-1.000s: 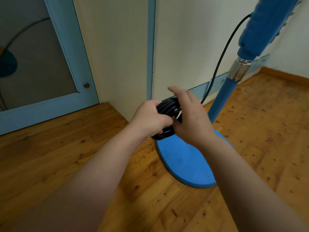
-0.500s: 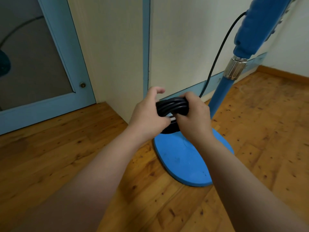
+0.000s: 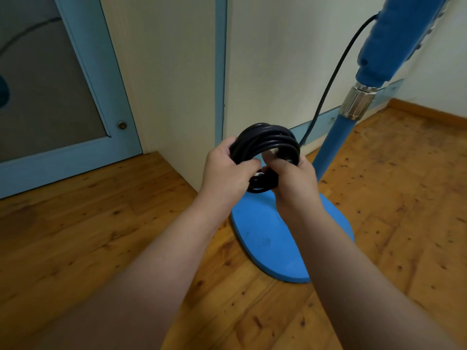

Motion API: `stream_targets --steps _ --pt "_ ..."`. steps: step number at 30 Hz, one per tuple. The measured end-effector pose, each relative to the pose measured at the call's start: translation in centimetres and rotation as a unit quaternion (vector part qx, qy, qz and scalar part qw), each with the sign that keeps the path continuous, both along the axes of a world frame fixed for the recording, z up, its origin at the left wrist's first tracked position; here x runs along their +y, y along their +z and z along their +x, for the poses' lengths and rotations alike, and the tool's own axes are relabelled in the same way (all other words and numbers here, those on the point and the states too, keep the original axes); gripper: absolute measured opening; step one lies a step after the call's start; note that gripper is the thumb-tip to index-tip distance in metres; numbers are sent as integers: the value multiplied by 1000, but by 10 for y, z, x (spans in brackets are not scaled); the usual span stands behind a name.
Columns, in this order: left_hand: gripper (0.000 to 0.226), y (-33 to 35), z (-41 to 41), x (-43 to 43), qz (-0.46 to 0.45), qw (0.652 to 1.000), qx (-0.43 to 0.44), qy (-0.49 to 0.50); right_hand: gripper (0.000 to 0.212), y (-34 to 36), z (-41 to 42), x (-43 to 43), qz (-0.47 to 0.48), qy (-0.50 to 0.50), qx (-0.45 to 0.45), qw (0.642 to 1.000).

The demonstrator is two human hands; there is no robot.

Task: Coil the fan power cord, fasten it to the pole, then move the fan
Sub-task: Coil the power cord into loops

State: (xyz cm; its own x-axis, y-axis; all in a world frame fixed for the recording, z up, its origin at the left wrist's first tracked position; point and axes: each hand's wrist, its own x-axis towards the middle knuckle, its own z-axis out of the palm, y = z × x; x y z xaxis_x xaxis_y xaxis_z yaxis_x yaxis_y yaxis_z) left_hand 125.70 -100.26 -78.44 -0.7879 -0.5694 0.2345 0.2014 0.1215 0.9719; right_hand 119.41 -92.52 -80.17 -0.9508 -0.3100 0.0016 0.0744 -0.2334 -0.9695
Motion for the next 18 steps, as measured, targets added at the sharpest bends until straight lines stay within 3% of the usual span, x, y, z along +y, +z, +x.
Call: stream_targets --steps 5,10,12,15,18 --pt "35 2 -7 3 -8 1000 -1 23 17 8 -5 13 93 -42 113 988" --pt "37 14 -20 2 56 997 -20 49 35 24 -17 15 209 -88 254 940" --pt "33 22 -25 0 60 996 -28 61 47 34 -23 11 277 -90 328 899" --pt "30 35 -30 -4 -8 997 -40 66 66 57 -34 3 359 -50 469 805" --pt "27 51 -35 -10 -90 992 -62 62 55 87 -43 -6 364 39 548 753"
